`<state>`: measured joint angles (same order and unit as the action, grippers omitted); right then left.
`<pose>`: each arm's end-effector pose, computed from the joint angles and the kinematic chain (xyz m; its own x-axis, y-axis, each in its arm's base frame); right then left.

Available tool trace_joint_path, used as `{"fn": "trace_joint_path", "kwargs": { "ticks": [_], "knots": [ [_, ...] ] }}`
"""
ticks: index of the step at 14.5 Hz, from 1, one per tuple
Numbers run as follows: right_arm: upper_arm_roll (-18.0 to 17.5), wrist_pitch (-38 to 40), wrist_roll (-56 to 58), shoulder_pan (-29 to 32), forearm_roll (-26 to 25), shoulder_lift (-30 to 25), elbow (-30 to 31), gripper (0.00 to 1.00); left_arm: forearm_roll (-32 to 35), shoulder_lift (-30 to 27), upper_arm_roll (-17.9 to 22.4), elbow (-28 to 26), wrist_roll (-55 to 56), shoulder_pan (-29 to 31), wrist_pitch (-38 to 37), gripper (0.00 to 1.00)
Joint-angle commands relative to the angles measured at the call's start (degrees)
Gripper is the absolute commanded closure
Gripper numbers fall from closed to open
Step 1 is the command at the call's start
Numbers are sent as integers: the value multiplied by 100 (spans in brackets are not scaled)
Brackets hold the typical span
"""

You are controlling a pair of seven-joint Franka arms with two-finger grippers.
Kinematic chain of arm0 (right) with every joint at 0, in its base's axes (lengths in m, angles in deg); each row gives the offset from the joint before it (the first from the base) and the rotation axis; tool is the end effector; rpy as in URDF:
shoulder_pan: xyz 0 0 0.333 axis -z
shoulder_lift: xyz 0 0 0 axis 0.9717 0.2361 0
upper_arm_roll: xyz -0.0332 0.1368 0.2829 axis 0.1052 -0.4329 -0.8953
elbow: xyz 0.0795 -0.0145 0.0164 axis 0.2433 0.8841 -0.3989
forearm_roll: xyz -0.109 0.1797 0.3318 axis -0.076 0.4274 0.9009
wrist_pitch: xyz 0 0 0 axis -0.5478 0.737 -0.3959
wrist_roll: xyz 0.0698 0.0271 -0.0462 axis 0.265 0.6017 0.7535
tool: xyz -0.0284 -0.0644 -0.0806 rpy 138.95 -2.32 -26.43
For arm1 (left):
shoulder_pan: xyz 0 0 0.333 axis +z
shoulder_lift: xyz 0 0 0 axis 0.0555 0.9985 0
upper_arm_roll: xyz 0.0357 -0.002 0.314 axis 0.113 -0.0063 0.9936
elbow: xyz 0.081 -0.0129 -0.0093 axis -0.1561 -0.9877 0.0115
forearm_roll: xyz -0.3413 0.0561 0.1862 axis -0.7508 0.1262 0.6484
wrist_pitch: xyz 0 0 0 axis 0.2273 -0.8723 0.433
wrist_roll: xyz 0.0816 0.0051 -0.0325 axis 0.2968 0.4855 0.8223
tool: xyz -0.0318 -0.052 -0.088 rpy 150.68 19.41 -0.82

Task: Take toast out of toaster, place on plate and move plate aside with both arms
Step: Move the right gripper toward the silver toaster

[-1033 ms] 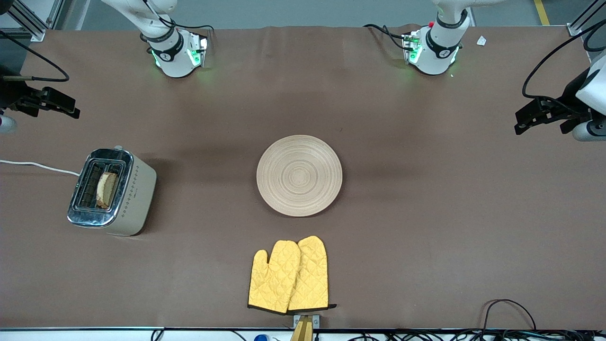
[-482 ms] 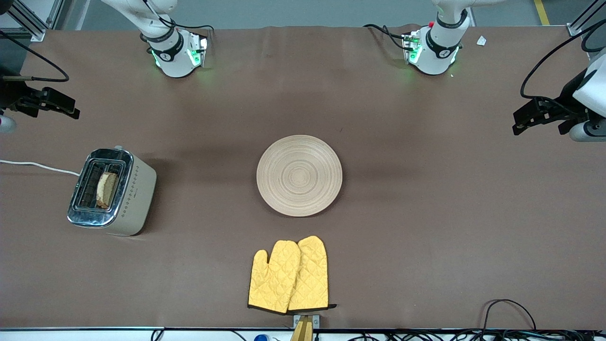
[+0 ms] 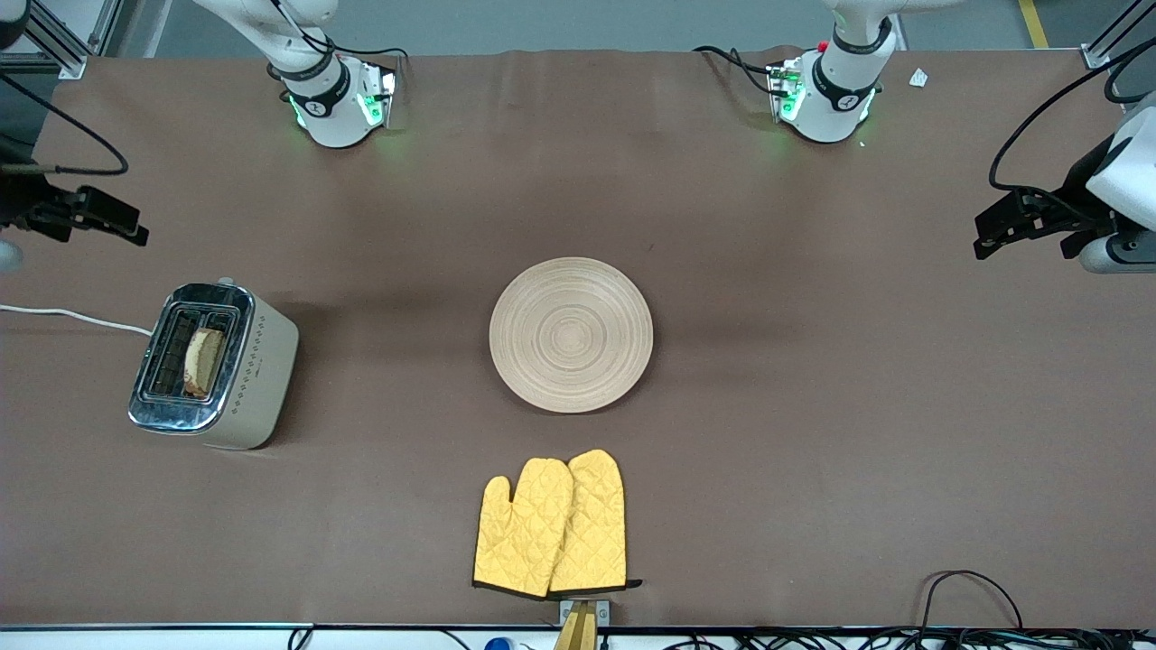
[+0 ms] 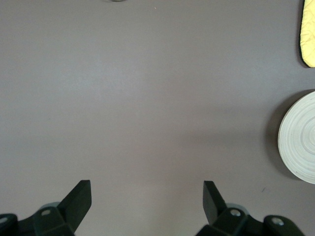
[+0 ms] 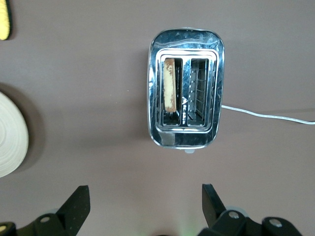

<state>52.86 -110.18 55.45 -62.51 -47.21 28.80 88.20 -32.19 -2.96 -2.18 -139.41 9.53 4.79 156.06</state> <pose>0.5579 -0.0321 0.5977 0.9924 -0.0718 -0.1001 -0.0731 -0.9973 -0.0100 0.5676 -0.0579 0.6412 0.9995 -0.0264 0.0191 -0.0260 -0.9995 -0.0179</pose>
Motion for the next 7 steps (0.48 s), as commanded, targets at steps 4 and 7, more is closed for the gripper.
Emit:
{"fn": "trace_joint_path", "kwargs": {
  "ticks": [4,7],
  "knots": [
    [-28,-902,351,172,-23,863,103,0,103,68,-51,128,38,-20,2,0],
    [-28,-1271,351,146,-225,1224,147,0,103,68,-51,128,38,-20,-7,0]
  ]
}}
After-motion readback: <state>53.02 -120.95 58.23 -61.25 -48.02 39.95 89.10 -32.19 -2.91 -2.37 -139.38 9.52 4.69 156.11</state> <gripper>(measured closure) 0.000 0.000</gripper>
